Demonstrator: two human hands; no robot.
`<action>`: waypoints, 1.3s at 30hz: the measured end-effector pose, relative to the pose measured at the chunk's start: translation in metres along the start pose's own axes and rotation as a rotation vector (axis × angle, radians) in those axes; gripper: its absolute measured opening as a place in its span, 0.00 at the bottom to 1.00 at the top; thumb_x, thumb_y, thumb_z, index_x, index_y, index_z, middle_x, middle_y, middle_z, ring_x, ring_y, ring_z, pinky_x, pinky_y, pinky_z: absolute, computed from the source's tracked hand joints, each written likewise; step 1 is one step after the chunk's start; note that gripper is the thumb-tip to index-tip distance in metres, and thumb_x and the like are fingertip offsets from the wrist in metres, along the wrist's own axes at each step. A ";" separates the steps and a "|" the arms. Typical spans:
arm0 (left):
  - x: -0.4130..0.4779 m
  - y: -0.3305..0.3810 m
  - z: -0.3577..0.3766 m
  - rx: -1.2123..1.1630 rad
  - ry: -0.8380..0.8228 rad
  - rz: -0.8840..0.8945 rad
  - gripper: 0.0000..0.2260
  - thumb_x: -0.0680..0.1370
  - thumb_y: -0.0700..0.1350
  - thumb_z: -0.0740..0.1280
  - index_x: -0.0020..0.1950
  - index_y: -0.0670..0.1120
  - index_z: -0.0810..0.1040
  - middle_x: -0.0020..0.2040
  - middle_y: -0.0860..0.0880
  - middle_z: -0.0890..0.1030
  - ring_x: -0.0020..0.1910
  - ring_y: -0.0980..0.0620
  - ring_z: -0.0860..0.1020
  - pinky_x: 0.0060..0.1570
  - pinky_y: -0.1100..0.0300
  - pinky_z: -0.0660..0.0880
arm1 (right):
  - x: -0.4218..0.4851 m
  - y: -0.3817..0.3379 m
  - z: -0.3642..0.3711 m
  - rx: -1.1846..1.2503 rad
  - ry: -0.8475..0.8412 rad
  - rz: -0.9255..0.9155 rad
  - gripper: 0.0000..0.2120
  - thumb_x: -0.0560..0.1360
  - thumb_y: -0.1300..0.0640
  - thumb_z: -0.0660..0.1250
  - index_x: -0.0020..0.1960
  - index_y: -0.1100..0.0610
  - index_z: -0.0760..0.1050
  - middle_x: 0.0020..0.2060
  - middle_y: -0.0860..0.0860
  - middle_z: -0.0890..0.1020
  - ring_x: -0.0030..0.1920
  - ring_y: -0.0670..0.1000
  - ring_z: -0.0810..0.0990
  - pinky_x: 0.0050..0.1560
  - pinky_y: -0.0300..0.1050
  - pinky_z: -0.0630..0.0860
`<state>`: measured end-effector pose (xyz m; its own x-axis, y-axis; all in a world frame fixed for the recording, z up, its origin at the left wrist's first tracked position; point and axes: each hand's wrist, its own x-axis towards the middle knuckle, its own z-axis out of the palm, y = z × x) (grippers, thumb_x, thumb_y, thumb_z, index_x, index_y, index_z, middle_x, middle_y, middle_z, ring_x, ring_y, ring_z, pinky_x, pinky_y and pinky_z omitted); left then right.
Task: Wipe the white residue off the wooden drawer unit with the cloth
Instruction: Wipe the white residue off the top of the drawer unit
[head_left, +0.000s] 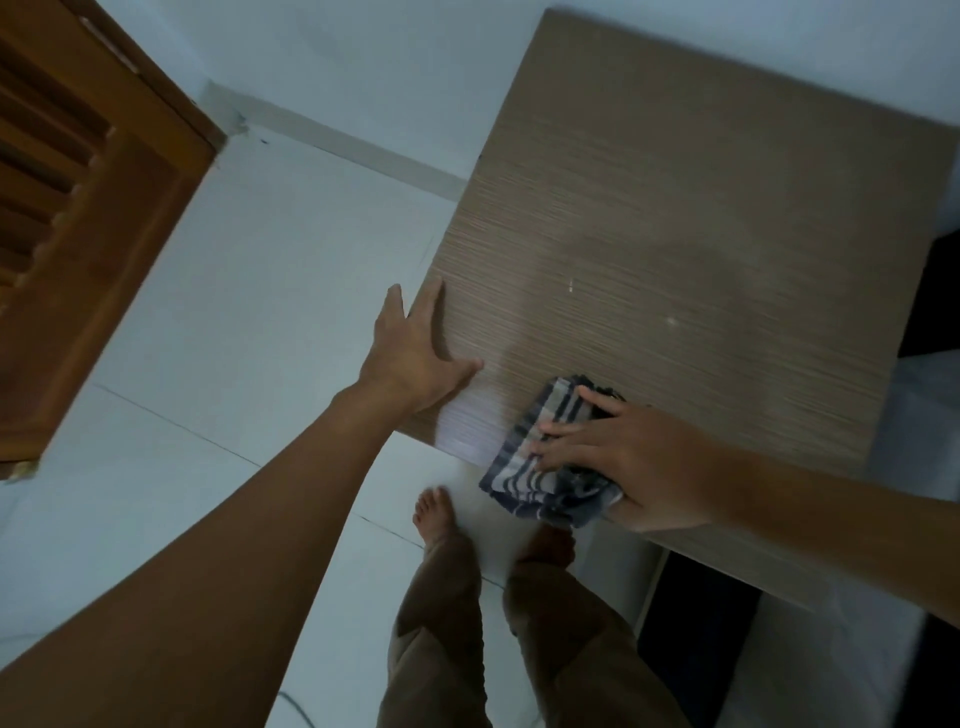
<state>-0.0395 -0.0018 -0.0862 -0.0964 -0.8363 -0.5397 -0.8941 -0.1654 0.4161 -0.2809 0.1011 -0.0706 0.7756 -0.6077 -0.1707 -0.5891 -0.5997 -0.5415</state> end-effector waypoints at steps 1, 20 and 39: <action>0.000 0.005 0.004 0.041 -0.023 0.004 0.48 0.69 0.59 0.74 0.79 0.57 0.47 0.79 0.43 0.43 0.78 0.42 0.46 0.74 0.42 0.53 | -0.005 -0.003 -0.009 0.109 0.058 0.073 0.25 0.70 0.48 0.62 0.65 0.54 0.75 0.60 0.51 0.82 0.62 0.46 0.78 0.67 0.51 0.69; 0.012 0.037 0.008 0.141 -0.166 -0.019 0.52 0.65 0.56 0.78 0.78 0.59 0.47 0.77 0.45 0.29 0.77 0.44 0.34 0.72 0.36 0.45 | 0.064 0.108 -0.113 -0.075 0.227 0.919 0.24 0.80 0.43 0.51 0.70 0.56 0.66 0.63 0.59 0.76 0.66 0.60 0.72 0.72 0.61 0.58; 0.003 0.026 0.007 0.222 -0.209 0.052 0.52 0.67 0.58 0.77 0.79 0.59 0.43 0.75 0.44 0.27 0.76 0.42 0.32 0.72 0.37 0.45 | -0.005 -0.040 0.014 0.262 0.339 0.710 0.22 0.77 0.54 0.64 0.70 0.56 0.70 0.66 0.49 0.76 0.71 0.50 0.68 0.74 0.49 0.57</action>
<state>-0.0662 -0.0052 -0.0825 -0.2122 -0.7112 -0.6703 -0.9570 0.0125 0.2897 -0.2581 0.1354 -0.0600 0.1034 -0.9452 -0.3096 -0.8083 0.1015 -0.5800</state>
